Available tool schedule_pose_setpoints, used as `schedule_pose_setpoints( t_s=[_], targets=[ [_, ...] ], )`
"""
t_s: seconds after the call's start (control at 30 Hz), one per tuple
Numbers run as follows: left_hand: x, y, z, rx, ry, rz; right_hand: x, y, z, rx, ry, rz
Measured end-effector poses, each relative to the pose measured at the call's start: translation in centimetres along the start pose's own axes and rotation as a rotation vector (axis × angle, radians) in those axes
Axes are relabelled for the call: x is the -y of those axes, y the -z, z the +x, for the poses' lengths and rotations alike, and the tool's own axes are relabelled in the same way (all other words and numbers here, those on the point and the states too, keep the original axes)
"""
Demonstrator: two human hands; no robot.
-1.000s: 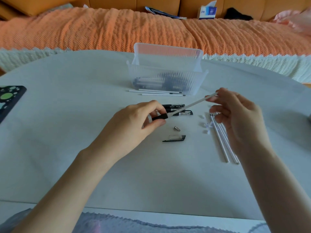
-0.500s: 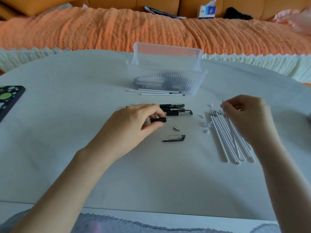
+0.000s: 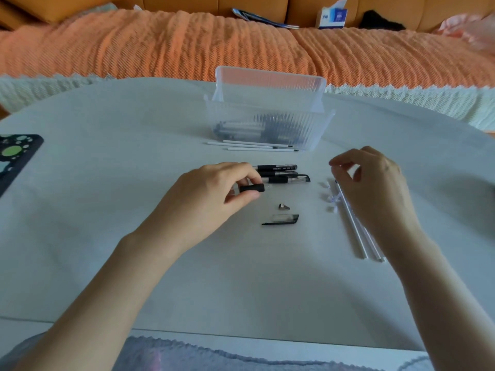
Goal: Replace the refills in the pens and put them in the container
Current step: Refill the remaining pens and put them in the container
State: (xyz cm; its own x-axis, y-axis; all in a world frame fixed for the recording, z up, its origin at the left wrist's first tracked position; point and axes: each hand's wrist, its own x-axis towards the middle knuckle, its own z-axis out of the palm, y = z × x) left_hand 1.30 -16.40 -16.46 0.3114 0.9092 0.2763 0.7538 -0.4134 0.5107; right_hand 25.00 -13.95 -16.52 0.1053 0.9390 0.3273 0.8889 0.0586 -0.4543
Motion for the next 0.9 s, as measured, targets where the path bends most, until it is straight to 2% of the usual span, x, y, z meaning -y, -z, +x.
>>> schedule_pose_setpoints(
  t_s=[0.1, 0.27, 0.57, 0.8, 0.9],
  targets=[
    [-0.1, 0.0, 0.1, -0.002, 0.004, -0.003, 0.8, -1.0, 1.0, 0.022, 0.091, 0.015],
    [-0.2, -0.2, 0.2, 0.005, 0.004, -0.01, 2.1, -3.0, 3.2, 0.1, 0.223, -0.103],
    [-0.1, -0.1, 0.2, 0.013, 0.012, -0.018, 2.3, -4.8, 4.6, 0.102, 0.339, -0.278],
    [0.0, 0.2, 0.2, -0.018, 0.029, -0.073, 1.5, -4.0, 4.5, 0.115, 0.288, -0.201],
    [0.1, 0.2, 0.4, -0.047, 0.089, -0.2, 1.8, -2.0, 3.7, 0.09, 0.158, 0.023]
  ],
)
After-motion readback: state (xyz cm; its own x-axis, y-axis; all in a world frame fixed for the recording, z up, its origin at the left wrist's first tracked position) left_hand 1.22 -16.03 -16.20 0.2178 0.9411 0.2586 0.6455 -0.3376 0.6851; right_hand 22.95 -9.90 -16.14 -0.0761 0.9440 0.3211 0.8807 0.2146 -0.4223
